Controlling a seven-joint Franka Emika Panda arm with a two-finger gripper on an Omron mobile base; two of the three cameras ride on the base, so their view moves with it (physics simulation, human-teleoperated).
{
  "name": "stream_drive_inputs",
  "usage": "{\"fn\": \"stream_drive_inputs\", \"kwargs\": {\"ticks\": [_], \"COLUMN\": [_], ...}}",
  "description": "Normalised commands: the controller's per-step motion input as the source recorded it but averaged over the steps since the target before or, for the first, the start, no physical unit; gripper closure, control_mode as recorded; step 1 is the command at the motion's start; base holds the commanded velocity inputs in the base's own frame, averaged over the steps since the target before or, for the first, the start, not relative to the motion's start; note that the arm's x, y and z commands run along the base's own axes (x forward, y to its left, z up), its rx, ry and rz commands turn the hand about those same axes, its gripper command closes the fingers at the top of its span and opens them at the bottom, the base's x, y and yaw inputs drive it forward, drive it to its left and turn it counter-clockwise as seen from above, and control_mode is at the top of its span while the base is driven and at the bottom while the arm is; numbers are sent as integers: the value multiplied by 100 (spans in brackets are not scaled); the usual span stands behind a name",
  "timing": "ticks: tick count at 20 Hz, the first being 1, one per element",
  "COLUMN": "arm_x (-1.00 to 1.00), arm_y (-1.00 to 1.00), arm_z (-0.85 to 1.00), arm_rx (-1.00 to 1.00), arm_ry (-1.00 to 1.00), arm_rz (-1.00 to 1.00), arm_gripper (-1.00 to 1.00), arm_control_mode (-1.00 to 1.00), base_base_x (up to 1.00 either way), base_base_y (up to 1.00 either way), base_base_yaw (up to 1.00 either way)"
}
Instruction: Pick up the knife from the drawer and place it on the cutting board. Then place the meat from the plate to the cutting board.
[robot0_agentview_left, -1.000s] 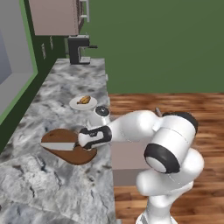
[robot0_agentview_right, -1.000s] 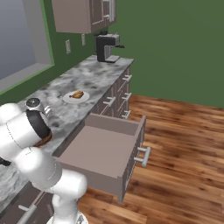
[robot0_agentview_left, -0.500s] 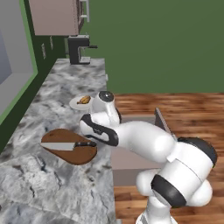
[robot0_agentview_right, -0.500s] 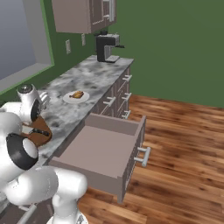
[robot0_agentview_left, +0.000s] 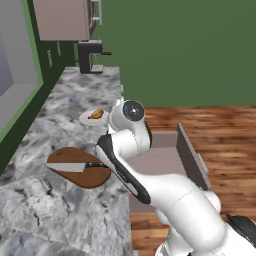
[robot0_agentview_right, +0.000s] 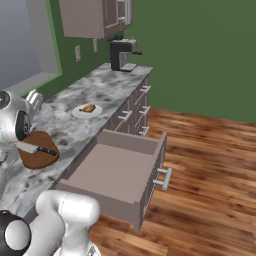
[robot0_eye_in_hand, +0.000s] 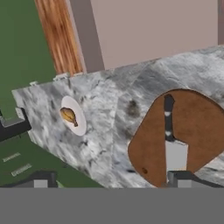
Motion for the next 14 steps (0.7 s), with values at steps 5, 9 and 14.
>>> {"fn": "stream_drive_inputs", "kwargs": {"ticks": [5,9,14], "arm_x": [-33,-25,0], "arm_y": [-15,-17,0], "arm_z": [0,0,0], "arm_rx": [0,0,0], "arm_ry": [-5,0,0], "arm_rz": [0,0,0], "arm_gripper": [-100,-100,-100], "arm_control_mode": [-100,100,100], "base_base_x": [0,-75,-58], "base_base_y": [0,-70,-100], "base_base_yaw": [0,0,0]}}
